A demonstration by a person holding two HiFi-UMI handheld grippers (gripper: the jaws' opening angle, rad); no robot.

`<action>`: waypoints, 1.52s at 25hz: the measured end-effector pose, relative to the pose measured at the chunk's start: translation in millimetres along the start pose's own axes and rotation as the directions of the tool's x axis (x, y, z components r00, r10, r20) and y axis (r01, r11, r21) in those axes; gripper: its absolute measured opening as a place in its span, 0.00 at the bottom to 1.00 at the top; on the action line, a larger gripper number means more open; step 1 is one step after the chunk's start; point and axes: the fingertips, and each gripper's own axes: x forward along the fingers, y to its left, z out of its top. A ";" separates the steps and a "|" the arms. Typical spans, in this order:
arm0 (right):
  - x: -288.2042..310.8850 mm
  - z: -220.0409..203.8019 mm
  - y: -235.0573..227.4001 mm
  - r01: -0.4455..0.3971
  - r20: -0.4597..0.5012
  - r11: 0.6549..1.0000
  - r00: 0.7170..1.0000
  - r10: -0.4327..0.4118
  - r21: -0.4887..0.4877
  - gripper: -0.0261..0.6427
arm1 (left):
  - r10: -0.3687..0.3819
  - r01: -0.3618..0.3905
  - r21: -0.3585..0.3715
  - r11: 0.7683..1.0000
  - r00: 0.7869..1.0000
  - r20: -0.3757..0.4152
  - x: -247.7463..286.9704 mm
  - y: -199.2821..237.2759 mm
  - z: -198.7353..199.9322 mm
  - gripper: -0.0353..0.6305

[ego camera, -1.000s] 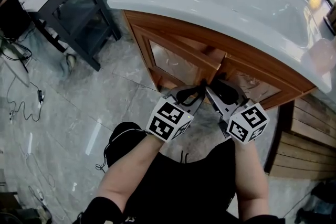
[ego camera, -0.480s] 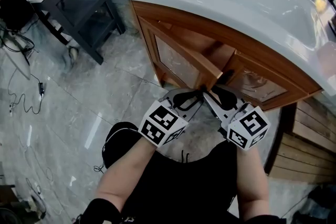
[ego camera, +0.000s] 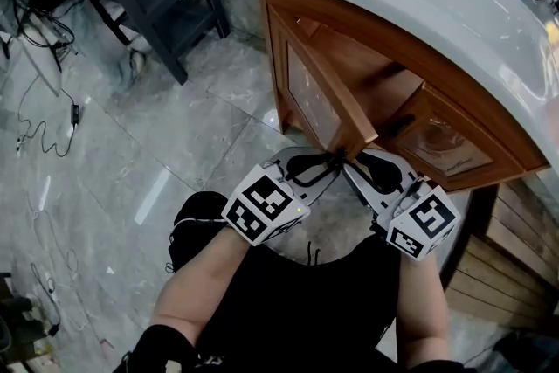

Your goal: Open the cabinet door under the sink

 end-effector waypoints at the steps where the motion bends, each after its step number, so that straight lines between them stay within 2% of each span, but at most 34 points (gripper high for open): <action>1: 1.2 0.4 4.0 -0.012 -0.002 1.000 1.000 0.012 -0.004 0.19 | 0.005 -0.005 0.000 1.000 1.000 -0.004 -3.8 0.1 -1.4 0.20; 9: 9.4 1.5 26.6 -0.089 0.028 0.996 0.996 0.088 0.023 0.19 | 0.053 -0.053 -0.003 0.999 0.999 -0.012 -26.8 2.4 -9.3 0.20; 16: 21.8 1.1 48.0 -0.164 0.018 0.986 0.986 0.164 0.023 0.18 | 0.101 -0.101 -0.020 0.995 0.995 -0.022 -50.4 6.8 -20.4 0.22; 24: 42.7 3.9 72.3 -0.241 0.039 0.967 0.970 0.238 0.087 0.18 | 0.168 -0.169 -0.043 0.985 0.985 -0.033 -84.0 17.8 -33.1 0.23; 27: 53.3 6.4 83.0 -0.269 0.047 0.959 0.963 0.266 0.093 0.19 | 0.232 -0.232 -0.027 0.972 0.972 -0.025 -99.8 22.0 -36.6 0.23; 30: 64.5 8.3 92.3 -0.302 0.043 0.949 0.953 0.299 0.091 0.19 | 0.308 -0.309 -0.028 0.951 0.951 -0.026 -115.2 28.1 -41.0 0.23; 35: 90.2 9.8 106.6 -0.371 0.043 0.923 0.929 0.368 0.099 0.18 | 0.429 -0.430 -0.090 0.898 0.903 -0.030 -140.2 44.5 -54.0 0.20; 38: 101.3 12.1 117.1 -0.384 0.049 0.918 0.923 0.381 0.104 0.17 | 0.458 -0.457 -0.124 0.881 0.889 -0.024 -155.4 52.4 -59.5 0.20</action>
